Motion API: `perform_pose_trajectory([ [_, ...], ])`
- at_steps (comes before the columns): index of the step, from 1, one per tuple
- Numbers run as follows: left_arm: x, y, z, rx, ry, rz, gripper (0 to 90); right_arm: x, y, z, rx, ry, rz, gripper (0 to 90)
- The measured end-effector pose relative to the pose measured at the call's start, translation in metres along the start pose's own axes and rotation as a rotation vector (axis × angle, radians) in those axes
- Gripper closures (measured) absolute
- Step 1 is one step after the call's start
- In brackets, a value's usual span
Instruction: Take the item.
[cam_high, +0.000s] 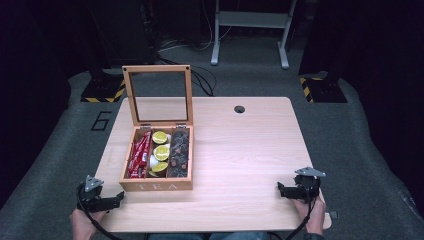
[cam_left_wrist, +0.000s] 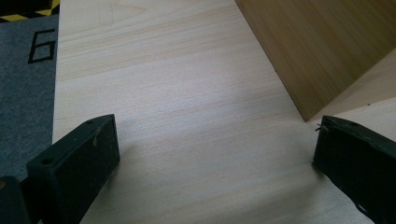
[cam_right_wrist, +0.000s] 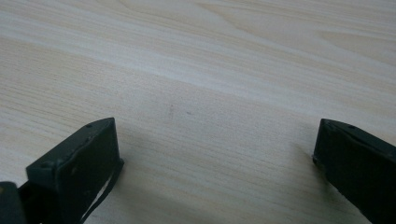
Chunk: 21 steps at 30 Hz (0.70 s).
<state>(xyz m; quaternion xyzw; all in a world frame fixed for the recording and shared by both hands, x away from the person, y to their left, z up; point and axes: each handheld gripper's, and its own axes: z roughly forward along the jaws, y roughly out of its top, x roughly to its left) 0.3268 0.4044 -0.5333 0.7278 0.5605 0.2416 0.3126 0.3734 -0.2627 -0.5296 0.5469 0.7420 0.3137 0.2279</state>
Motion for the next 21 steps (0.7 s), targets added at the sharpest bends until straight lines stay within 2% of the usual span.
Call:
perform_pose_trajectory([
  [3, 0.001, 0.000, -0.001, -0.007, -0.009, -0.006, 0.2, 0.000, 0.000, 0.000, -0.001, -0.002, 0.001, 0.0],
  [5, 0.001, 0.000, -0.002, -0.022, -0.027, -0.029, 0.2, 0.000, 0.000, 0.000, 0.000, -0.001, 0.000, 0.0],
  [10, -0.002, 0.009, -0.012, -0.023, -0.046, -0.014, 0.2, 0.000, 0.000, 0.000, -0.004, 0.009, 0.003, 0.0],
  [21, -0.011, 0.031, -0.041, -0.067, -0.085, 0.022, 0.3, 0.000, 0.001, 0.000, 0.001, 0.000, -0.002, 0.0],
])
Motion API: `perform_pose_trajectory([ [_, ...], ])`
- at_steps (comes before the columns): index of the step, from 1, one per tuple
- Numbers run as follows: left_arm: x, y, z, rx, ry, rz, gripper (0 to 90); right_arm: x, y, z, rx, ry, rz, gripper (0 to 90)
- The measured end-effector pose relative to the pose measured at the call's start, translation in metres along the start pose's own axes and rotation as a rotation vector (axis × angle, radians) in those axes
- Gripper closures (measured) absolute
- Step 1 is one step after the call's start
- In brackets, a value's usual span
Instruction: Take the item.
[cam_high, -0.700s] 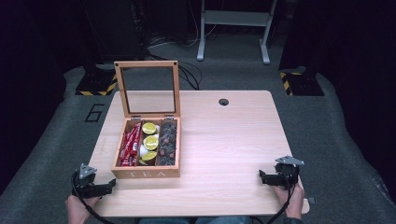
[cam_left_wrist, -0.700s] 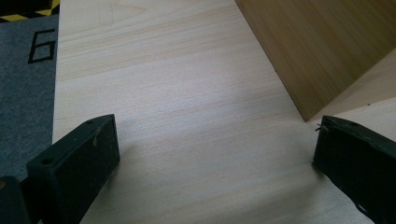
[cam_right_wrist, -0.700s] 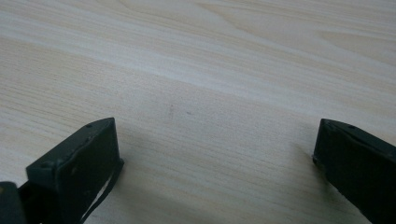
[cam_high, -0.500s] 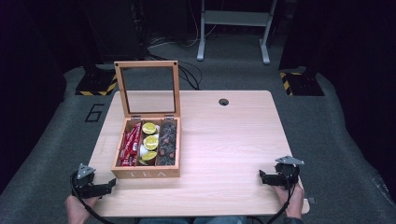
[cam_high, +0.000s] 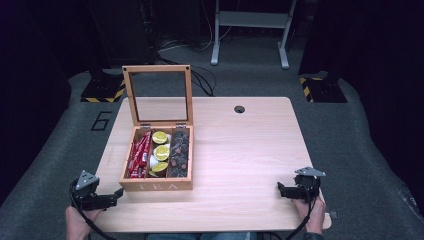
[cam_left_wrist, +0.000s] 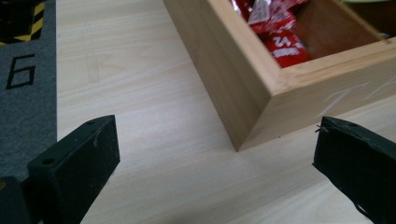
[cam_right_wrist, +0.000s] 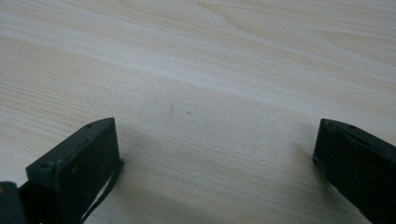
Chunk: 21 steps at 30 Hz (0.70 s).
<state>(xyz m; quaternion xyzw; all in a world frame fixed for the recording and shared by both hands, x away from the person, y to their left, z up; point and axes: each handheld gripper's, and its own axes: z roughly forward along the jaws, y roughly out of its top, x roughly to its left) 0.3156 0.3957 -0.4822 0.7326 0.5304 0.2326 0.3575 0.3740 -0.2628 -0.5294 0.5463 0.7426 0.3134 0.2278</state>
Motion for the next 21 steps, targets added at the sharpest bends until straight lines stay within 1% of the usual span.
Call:
perform_pose_trajectory([
  [1, 0.000, 0.000, 0.000, 0.000, 0.000, 0.000, 0.3, 0.000, 0.000, 0.000, 0.000, 0.000, 0.000, 0.0],
  [3, -0.002, 0.005, -0.007, -0.008, -0.003, 0.003, 0.3, 0.000, 0.000, 0.000, 0.000, 0.000, 0.000, 0.0],
  [5, -0.004, 0.009, -0.009, -0.011, 0.001, 0.018, 0.3, 0.000, 0.000, 0.000, 0.000, -0.001, 0.000, 0.0],
  [7, -0.005, 0.012, -0.012, -0.007, -0.004, 0.025, 0.3, 0.000, 0.000, 0.000, -0.004, -0.003, -0.002, 0.0],
  [12, -0.013, 0.022, -0.016, -0.030, -0.010, 0.043, 0.3, 0.000, -0.001, 0.000, -0.004, -0.002, -0.002, 0.0],
  [13, -0.013, 0.022, -0.016, -0.030, -0.010, 0.043, 0.3, 0.000, -0.001, 0.000, -0.004, -0.003, -0.002, 0.0],
  [14, -0.016, 0.026, -0.017, -0.037, -0.018, 0.051, 0.3, 0.000, -0.001, 0.000, -0.004, -0.003, -0.002, 0.0],
  [15, -0.018, 0.029, -0.017, -0.033, -0.027, 0.063, 0.2, 0.000, -0.001, 0.000, -0.004, -0.002, -0.002, 0.0],
  [16, -0.021, 0.032, -0.017, -0.040, -0.033, 0.063, 0.3, 0.000, -0.001, 0.000, -0.003, -0.002, -0.002, 0.0],
  [17, -0.023, 0.035, -0.016, -0.053, -0.038, 0.075, 0.2, 0.000, -0.001, 0.000, -0.003, -0.002, -0.002, 0.0],
  [19, -0.026, 0.040, -0.016, -0.055, -0.057, 0.085, 0.3, 0.000, 0.000, 0.000, -0.003, -0.001, -0.002, 0.0],
  [21, -0.031, 0.044, -0.012, -0.069, -0.067, 0.096, 0.2, 0.000, 0.000, 0.000, -0.001, -0.001, -0.003, 0.0],
])
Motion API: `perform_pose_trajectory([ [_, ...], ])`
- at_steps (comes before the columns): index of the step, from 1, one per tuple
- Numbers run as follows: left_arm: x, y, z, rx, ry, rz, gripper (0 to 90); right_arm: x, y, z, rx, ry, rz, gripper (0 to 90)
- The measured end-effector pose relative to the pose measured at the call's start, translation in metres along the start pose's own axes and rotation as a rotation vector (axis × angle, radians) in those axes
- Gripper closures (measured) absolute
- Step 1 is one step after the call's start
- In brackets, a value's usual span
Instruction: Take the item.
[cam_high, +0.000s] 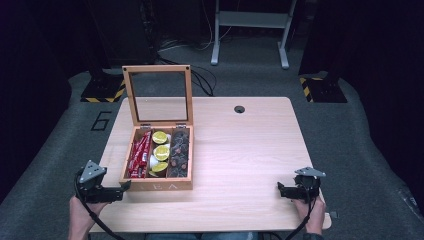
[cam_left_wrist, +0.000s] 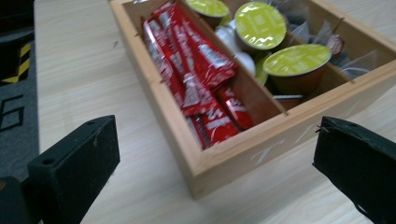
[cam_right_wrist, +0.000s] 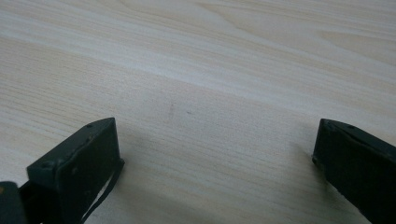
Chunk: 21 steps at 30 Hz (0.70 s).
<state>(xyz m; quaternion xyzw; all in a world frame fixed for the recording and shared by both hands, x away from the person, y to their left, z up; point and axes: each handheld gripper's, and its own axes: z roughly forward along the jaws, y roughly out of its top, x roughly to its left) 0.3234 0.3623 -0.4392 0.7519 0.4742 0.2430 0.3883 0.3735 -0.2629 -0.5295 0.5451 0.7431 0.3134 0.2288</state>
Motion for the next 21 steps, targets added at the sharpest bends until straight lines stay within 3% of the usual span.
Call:
perform_pose_trajectory([
  [19, -0.029, 0.030, 0.039, 0.044, -0.111, 0.077, 2.2, 0.000, 0.000, 0.000, -0.002, -0.001, -0.001, 0.1],
  [21, -0.033, 0.034, 0.044, 0.049, -0.121, 0.102, 4.3, 0.000, 0.000, 0.000, -0.002, -0.001, -0.001, 0.1],
])
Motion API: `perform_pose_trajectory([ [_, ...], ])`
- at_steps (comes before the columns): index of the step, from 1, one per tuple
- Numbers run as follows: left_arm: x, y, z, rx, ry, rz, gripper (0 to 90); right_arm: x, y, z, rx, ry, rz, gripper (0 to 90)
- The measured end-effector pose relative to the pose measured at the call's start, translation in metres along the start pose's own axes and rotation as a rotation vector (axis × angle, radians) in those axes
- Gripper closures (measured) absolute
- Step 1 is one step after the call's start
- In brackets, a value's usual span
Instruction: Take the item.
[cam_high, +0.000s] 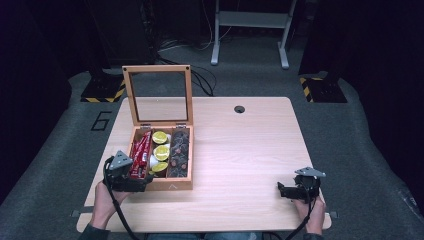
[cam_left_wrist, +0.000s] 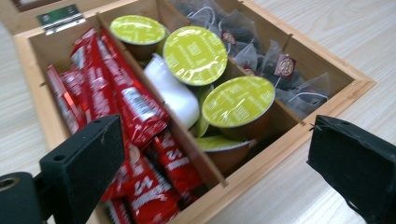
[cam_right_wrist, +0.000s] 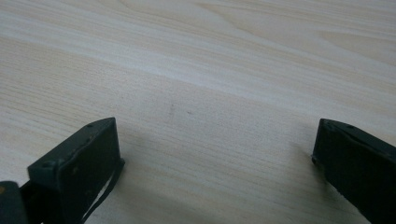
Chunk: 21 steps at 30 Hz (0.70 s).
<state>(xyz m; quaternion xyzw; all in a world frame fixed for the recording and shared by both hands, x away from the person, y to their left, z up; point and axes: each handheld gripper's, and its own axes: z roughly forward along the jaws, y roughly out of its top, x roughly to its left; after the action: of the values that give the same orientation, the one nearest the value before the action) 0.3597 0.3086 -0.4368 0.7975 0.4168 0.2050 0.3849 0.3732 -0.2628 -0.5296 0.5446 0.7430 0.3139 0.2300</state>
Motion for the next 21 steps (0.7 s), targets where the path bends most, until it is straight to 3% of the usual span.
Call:
perform_pose_trajectory([
  [12, -0.012, 0.016, 0.023, 0.042, -0.064, 0.085, 19.6, 0.000, 0.000, 0.000, 0.000, 0.000, 0.001, 0.3],
  [21, -0.020, 0.018, 0.033, 0.081, -0.059, 0.132, 38.7, 0.000, 0.000, 0.000, -0.005, 0.001, 0.002, 0.4],
])
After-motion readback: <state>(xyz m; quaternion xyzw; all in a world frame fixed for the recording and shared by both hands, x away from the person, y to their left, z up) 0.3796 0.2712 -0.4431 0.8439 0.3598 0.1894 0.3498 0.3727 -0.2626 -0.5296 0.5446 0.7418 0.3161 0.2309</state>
